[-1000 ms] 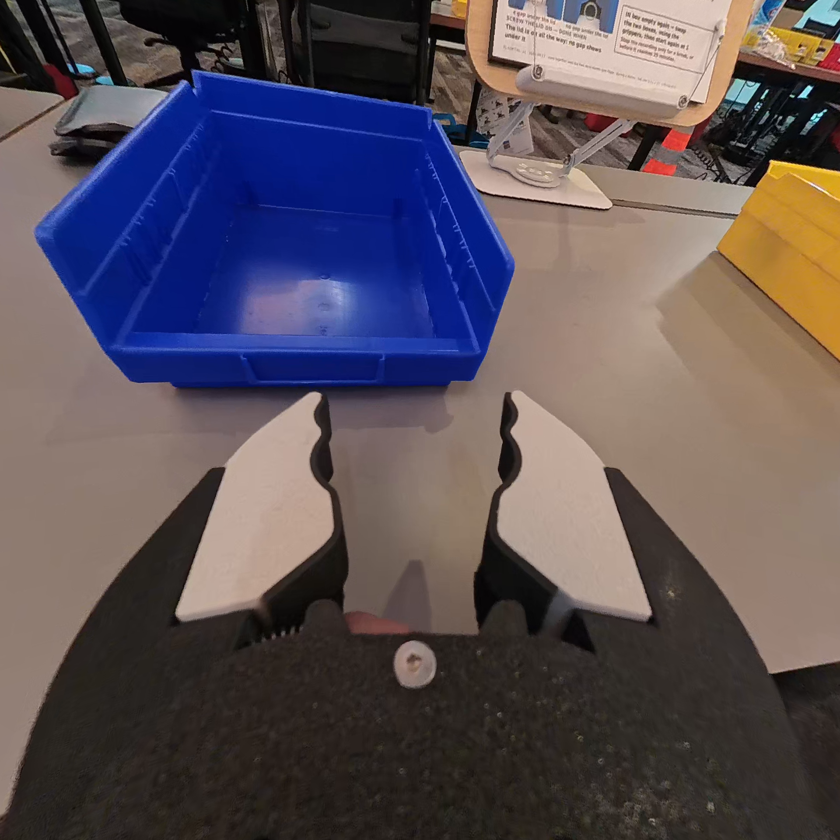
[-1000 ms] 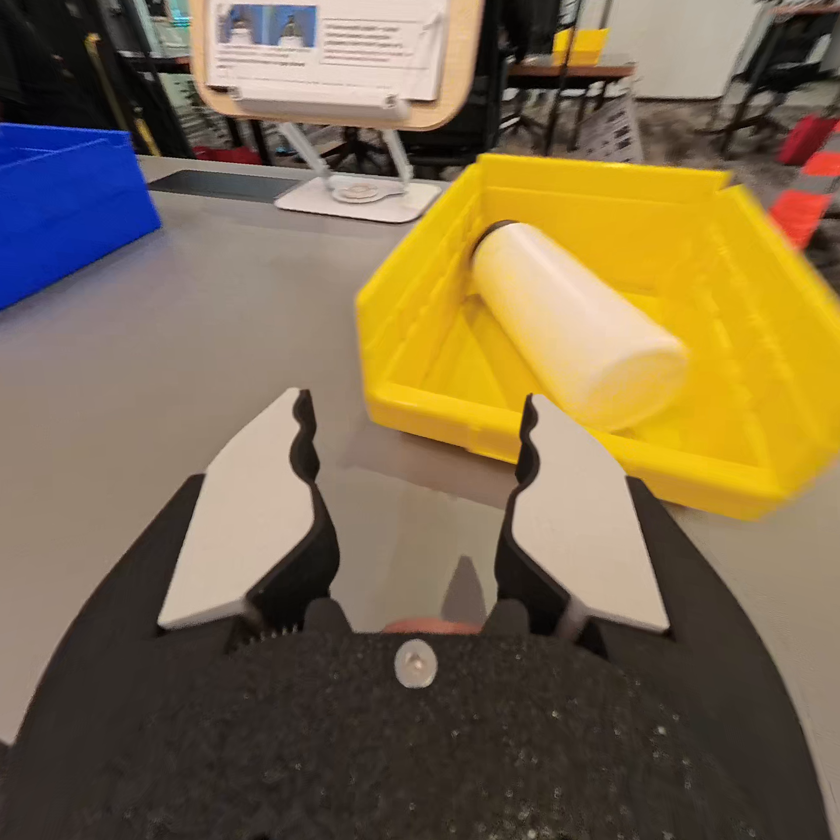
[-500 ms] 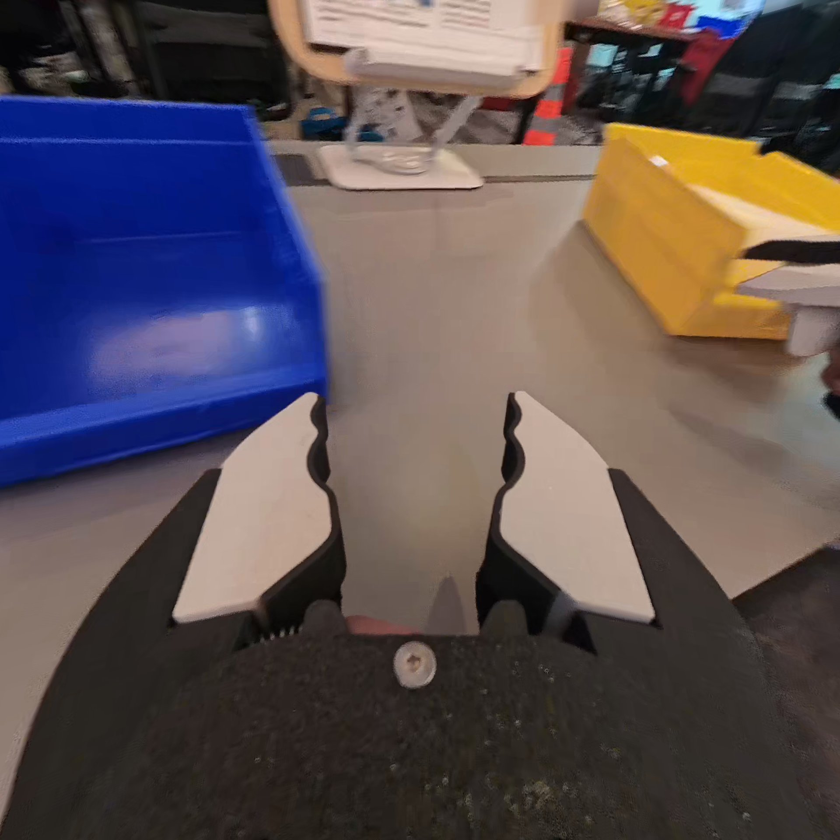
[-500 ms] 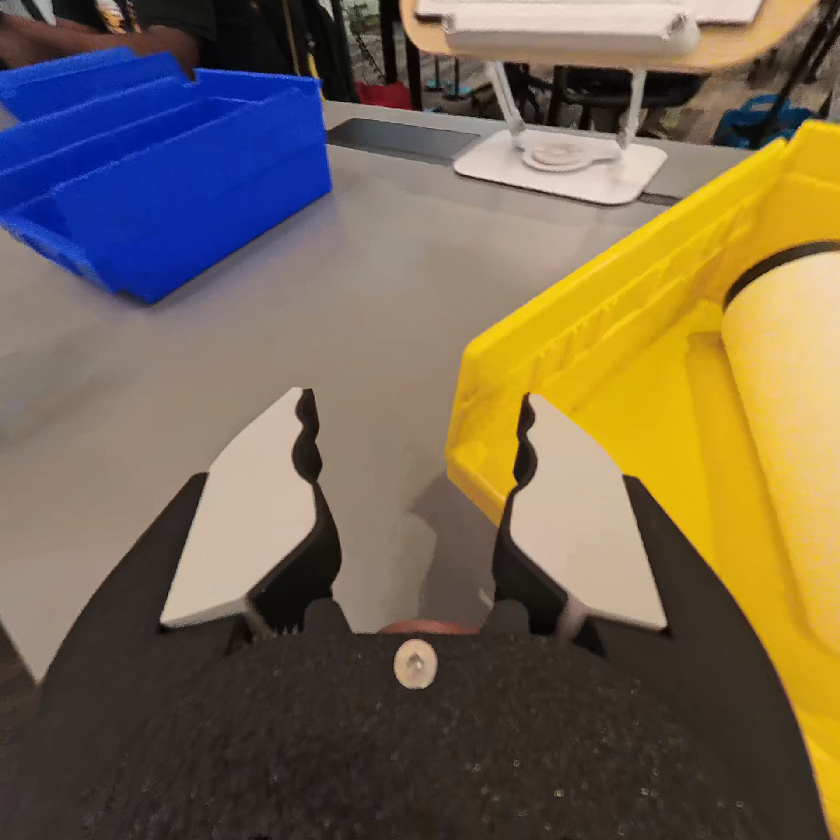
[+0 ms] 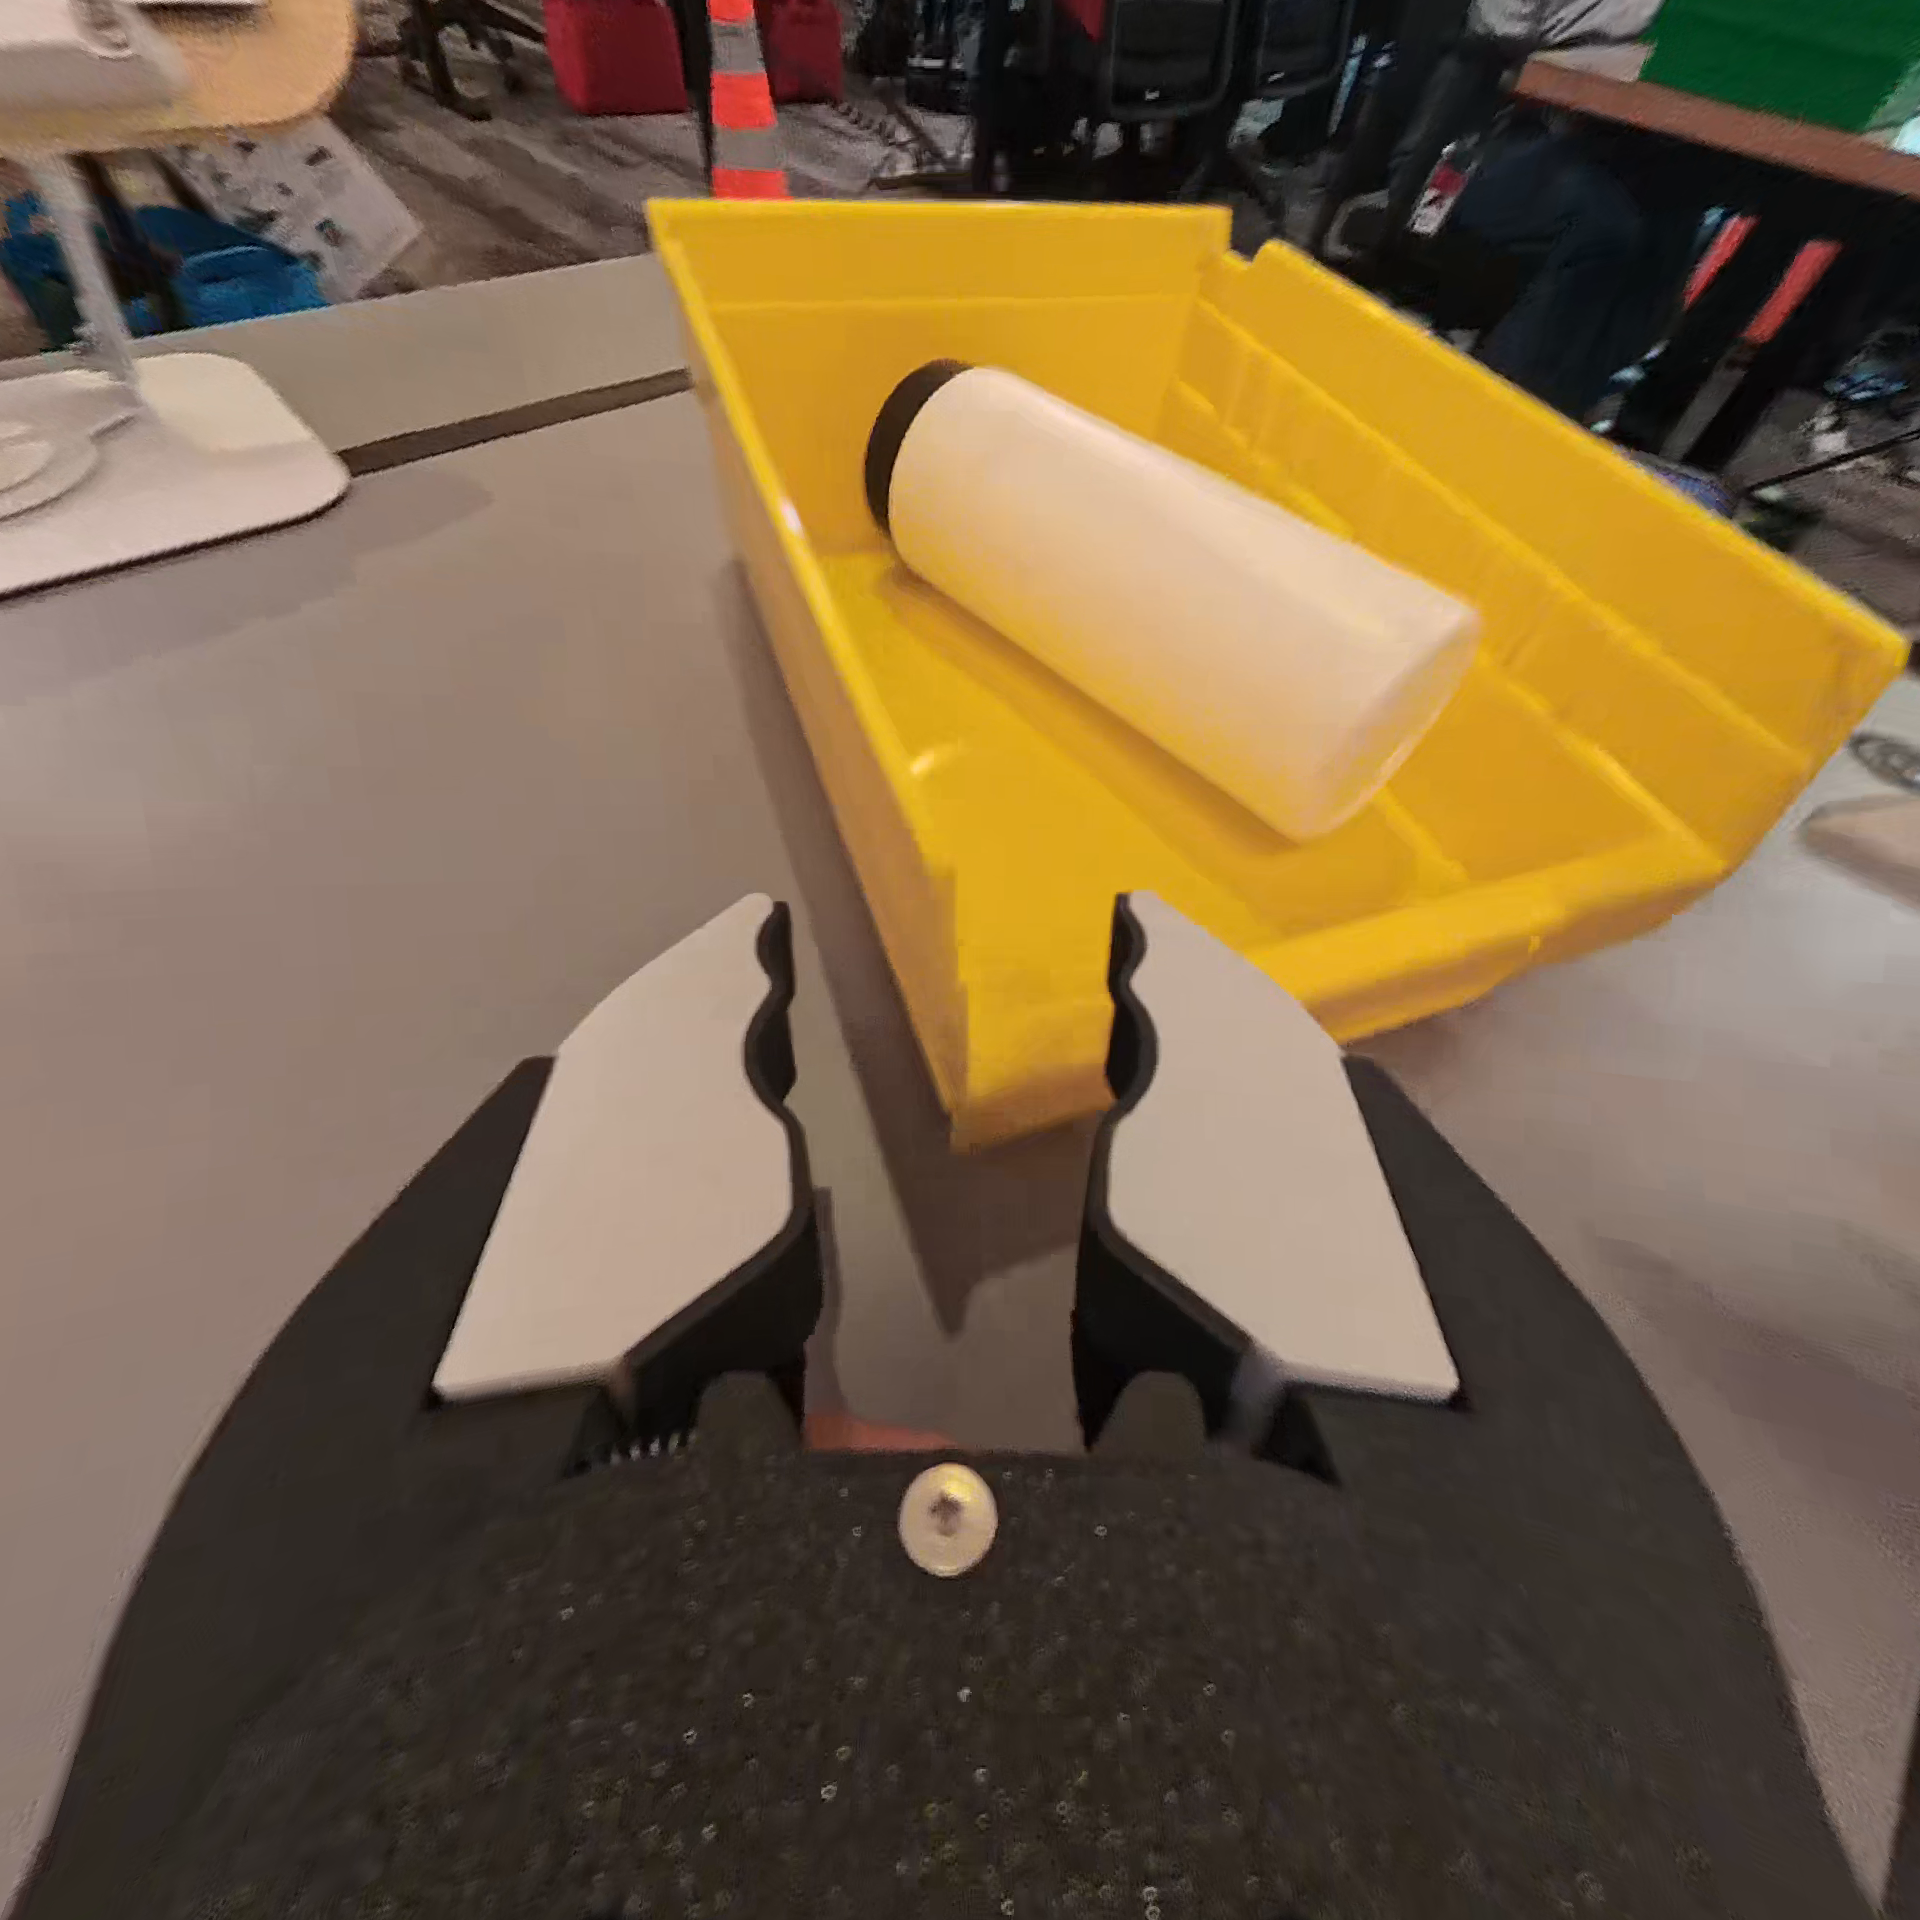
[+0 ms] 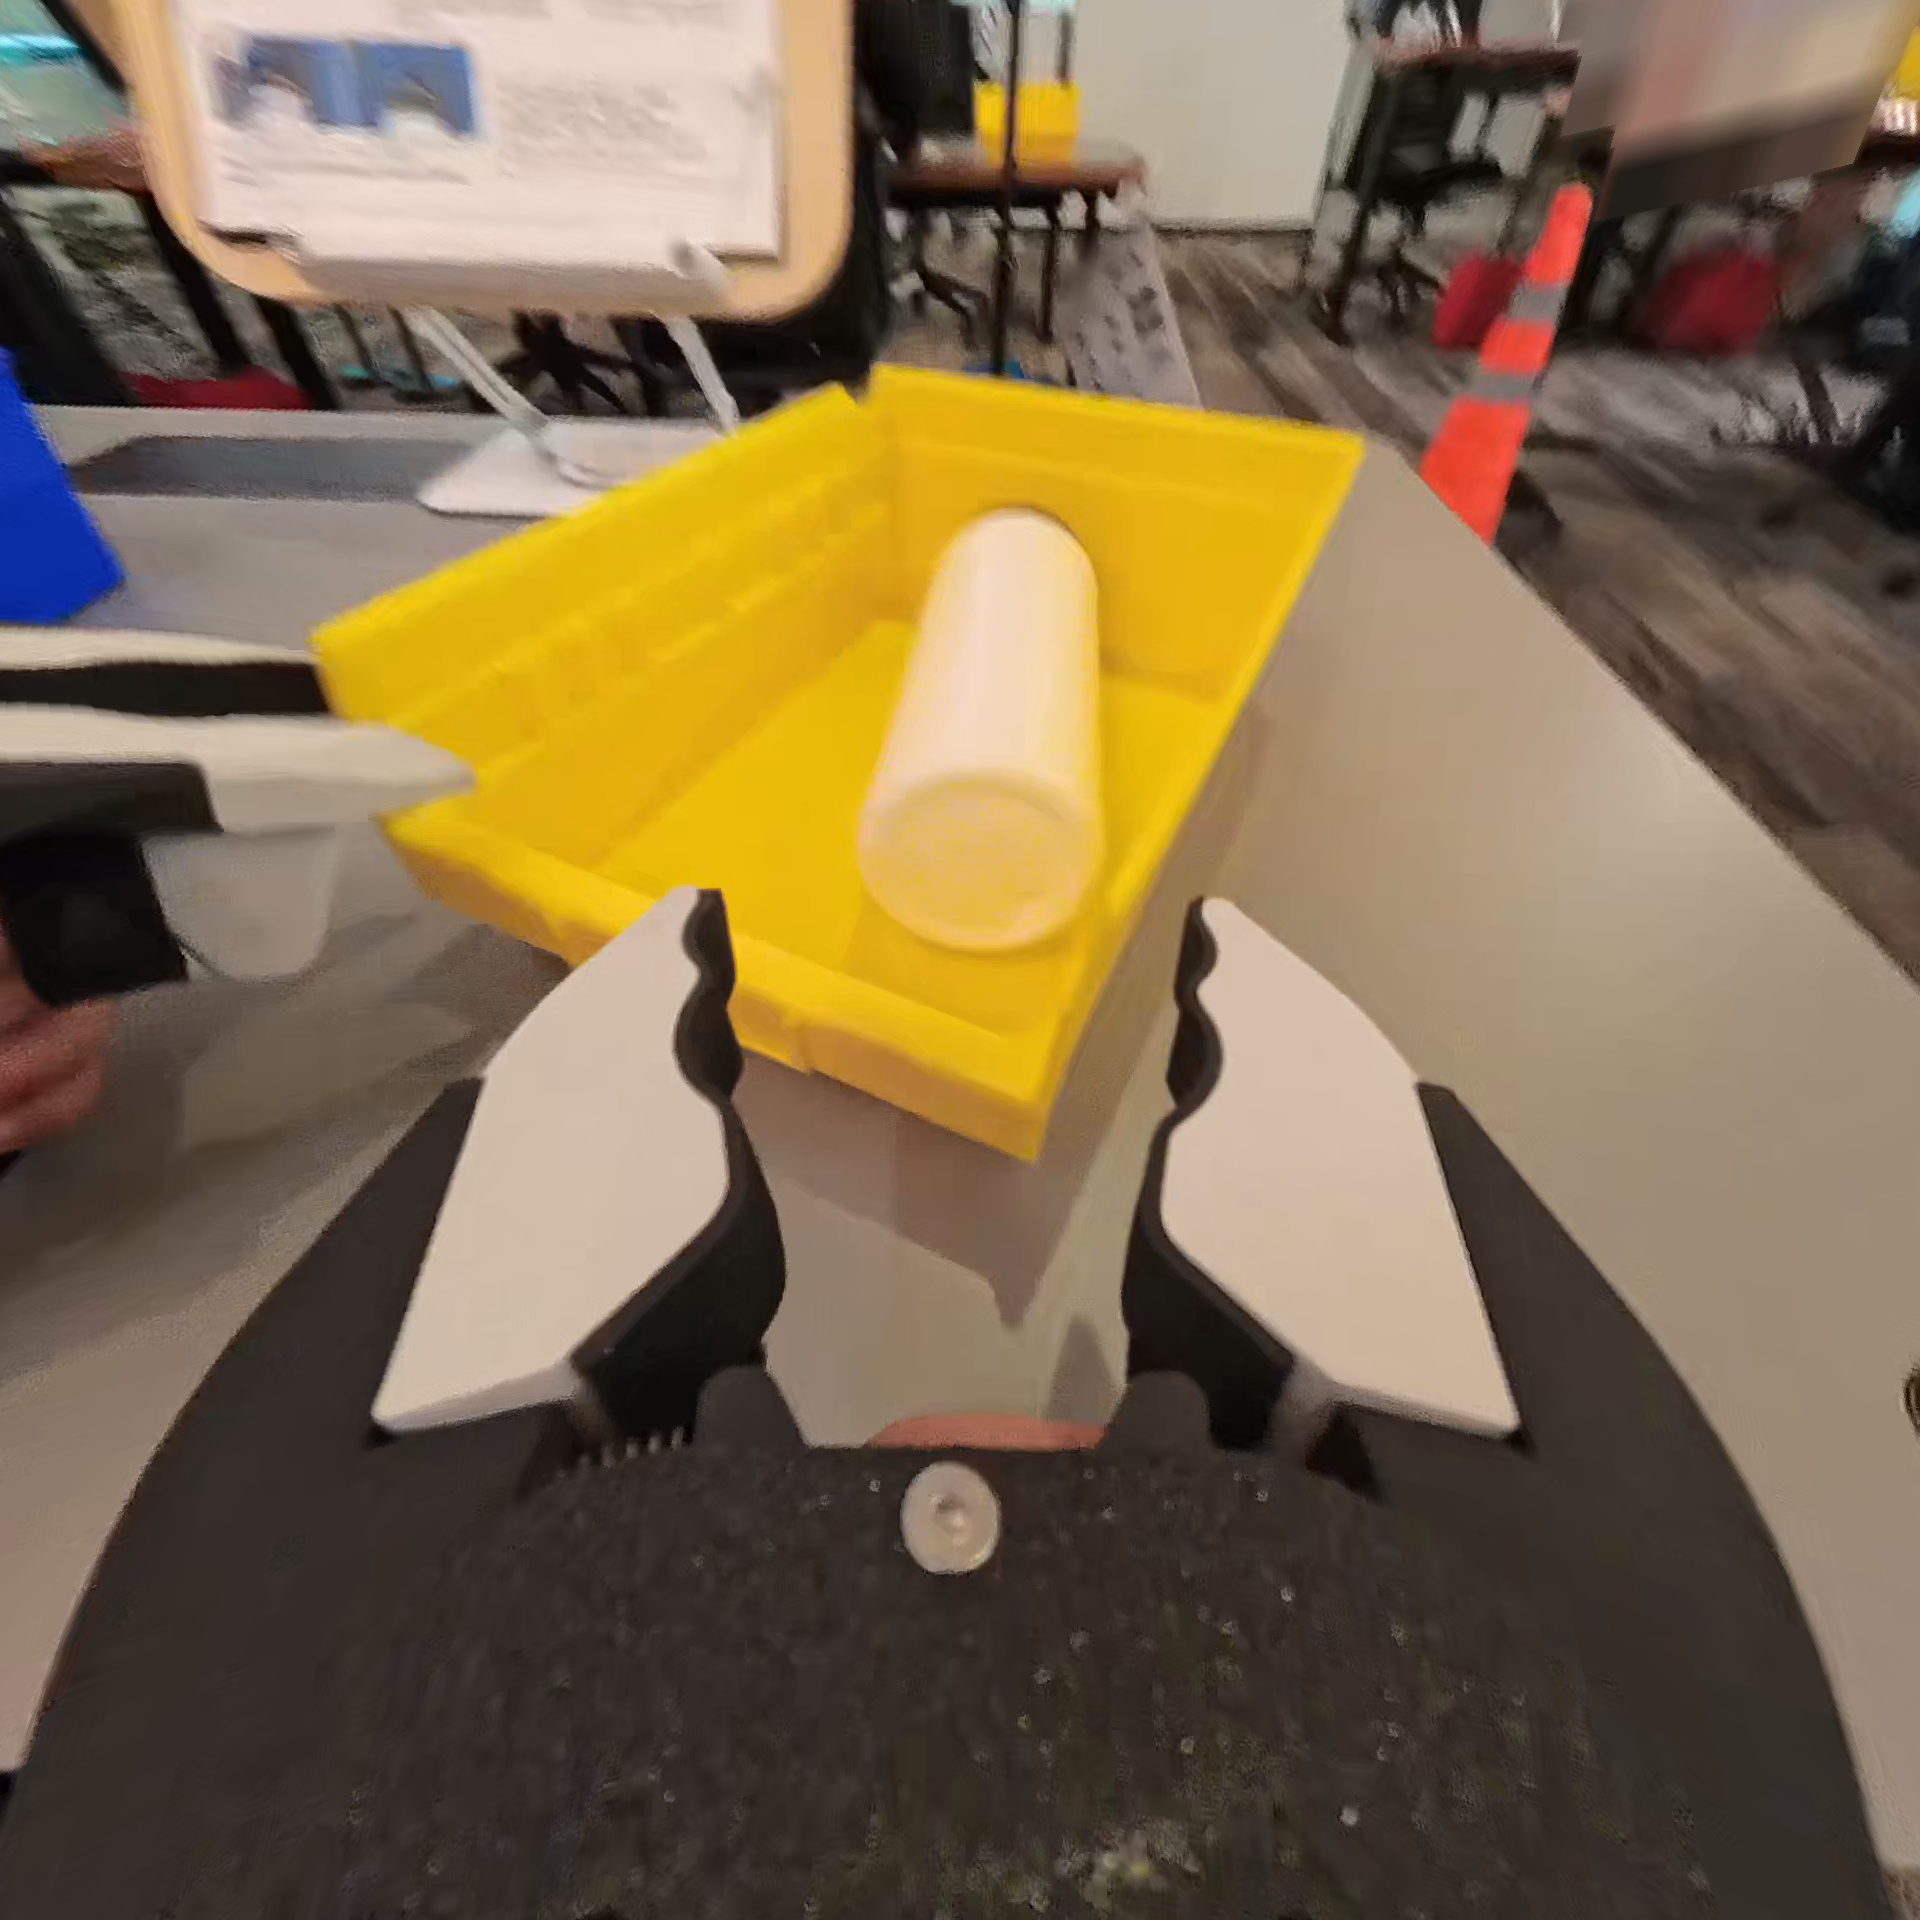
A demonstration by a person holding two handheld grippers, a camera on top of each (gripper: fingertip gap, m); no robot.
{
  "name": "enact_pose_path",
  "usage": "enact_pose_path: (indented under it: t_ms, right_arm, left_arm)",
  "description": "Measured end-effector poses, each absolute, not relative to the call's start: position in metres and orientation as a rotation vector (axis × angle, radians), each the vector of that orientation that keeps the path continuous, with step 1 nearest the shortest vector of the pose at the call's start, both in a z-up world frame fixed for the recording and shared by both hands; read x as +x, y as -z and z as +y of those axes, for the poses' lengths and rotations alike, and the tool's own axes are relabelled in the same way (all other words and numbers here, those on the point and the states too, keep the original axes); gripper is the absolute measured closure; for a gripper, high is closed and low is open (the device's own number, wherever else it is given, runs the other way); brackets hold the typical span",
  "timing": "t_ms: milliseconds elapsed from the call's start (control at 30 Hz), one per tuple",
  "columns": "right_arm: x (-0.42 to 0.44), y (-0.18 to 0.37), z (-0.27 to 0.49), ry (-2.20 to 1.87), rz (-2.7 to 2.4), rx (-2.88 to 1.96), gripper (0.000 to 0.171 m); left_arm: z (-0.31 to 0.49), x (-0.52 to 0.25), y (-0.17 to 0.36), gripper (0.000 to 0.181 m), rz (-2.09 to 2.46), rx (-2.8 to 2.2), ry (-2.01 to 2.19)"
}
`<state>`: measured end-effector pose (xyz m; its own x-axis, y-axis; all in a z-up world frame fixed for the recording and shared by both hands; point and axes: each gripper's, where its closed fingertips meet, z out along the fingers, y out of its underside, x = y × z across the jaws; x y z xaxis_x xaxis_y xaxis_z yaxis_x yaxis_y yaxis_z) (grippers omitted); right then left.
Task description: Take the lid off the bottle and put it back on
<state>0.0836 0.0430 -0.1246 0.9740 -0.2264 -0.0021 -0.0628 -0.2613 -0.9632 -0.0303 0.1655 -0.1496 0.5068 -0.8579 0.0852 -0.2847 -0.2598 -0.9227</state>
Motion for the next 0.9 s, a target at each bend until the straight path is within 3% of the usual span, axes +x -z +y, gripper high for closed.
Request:
enact_pose_path:
  t_ms: [100,133,300,367,433,700,900]
  right_arm:
    - [0.097,0.146,0.044,0.16,0.291,-1.891,0.09]
    - [0.1,0.15,0.047,0.173,0.317,-1.904,0.091]
    - [0.112,0.165,0.067,0.213,0.471,-1.953,0.109]
    - [0.108,0.161,0.069,0.166,0.525,-1.924,0.148]
    - [0.109,0.159,0.066,0.198,0.56,-1.946,0.165]
    - [0.045,0.107,0.12,0.193,0.378,-1.823,0.168]
    - [-0.053,0.108,0.186,0.067,0.192,-1.858,0.167]
  left_arm:
    - [0.181,-0.024,0.151,0.173,0.942,-1.804,0.692]
    - [0.185,-0.025,0.152,0.175,0.924,-1.809,0.667]
    - [0.183,-0.033,0.151,0.178,0.891,-1.869,0.598]
    - [0.18,-0.037,0.149,0.177,0.901,-1.851,0.566]
    - [0.178,-0.044,0.14,0.177,0.895,-1.805,0.537]
    - [0.203,-0.139,0.088,0.177,0.729,-1.731,0.353]
    - [0.24,-0.243,0.094,0.177,0.573,-1.819,0.267]
